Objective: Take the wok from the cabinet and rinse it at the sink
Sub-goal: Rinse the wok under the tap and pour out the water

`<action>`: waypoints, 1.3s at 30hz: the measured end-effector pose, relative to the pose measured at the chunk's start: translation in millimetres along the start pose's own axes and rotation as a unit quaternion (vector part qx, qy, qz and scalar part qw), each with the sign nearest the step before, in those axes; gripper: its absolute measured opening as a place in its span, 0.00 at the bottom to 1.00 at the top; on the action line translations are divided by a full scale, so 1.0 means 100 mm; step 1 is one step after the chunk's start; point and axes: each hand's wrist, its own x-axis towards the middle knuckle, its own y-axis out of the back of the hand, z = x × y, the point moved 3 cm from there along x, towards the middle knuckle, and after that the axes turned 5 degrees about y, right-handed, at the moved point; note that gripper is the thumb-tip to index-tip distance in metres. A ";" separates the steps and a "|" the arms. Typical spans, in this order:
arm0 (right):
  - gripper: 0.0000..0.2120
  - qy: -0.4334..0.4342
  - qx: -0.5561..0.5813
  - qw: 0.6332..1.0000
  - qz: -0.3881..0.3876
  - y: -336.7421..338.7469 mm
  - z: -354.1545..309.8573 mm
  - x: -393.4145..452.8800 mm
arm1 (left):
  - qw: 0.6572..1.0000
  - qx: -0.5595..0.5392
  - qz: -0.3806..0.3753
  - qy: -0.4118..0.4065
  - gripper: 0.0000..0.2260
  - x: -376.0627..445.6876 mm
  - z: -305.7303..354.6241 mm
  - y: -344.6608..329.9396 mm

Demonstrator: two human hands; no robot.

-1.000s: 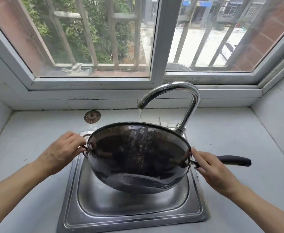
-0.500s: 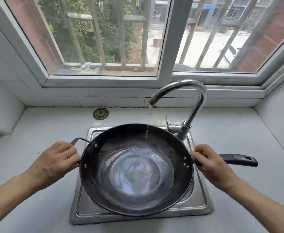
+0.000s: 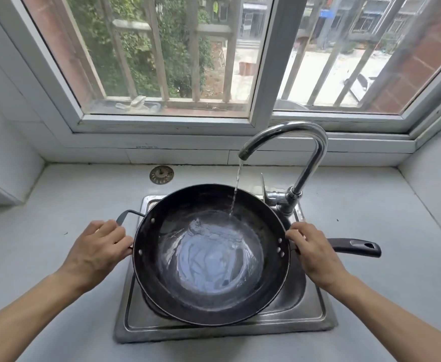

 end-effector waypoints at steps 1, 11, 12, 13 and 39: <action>0.21 -0.008 0.003 1.000 -0.005 -0.03 0.01 -0.03 | 1.000 0.001 -0.007 -0.001 0.11 -0.03 0.03 -0.02; 0.23 -0.096 0.049 0.994 -0.027 -0.17 0.02 -0.24 | 0.996 -0.038 -0.057 0.050 0.09 -0.18 0.26 -0.08; 0.24 -0.101 0.048 0.993 -0.028 -0.18 0.02 -0.24 | 0.995 -0.041 -0.072 0.057 0.09 -0.17 0.25 -0.07; 0.24 -0.108 0.049 0.993 -0.028 -0.19 0.01 -0.23 | 0.993 -0.047 -0.088 0.062 0.09 -0.16 0.24 -0.06; 0.22 -0.209 0.117 0.959 -0.151 0.18 -0.14 0.08 | 0.932 -0.058 -0.328 0.144 0.31 0.47 0.12 0.46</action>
